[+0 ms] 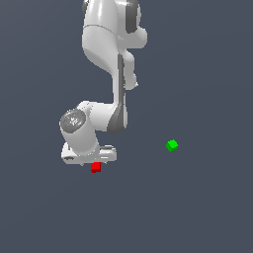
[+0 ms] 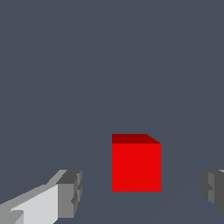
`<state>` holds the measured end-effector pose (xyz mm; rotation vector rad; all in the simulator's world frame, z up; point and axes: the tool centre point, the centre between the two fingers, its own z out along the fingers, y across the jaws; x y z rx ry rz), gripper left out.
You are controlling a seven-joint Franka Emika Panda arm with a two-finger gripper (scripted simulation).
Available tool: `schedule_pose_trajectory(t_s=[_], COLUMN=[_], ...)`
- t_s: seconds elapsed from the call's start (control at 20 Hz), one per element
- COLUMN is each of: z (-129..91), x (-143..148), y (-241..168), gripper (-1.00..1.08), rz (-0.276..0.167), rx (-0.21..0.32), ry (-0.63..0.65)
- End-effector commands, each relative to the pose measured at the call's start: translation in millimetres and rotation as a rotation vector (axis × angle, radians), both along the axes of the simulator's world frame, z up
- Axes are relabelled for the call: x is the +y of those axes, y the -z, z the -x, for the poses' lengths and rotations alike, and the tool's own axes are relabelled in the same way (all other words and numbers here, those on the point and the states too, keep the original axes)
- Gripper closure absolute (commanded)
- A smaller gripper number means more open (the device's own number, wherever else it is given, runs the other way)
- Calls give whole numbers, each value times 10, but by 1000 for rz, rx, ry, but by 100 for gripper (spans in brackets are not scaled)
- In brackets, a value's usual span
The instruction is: Stack the red cube on top of the green cube.
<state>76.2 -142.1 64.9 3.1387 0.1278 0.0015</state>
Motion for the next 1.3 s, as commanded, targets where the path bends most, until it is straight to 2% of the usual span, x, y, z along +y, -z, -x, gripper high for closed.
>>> schedule_pose_trajectory(t_s=[0.0,0.3,0.6,0.65,1.25], z=[5,9,-6,-6,-3], x=[0,1,-3,-3,-3], y=[92,398,450,450,437], gripper=[-92,-92,-92,108,108], rz=[0,0,0,0,0], rx=[1,1,1,1,1], ry=[0,-1,-1,-1,-1])
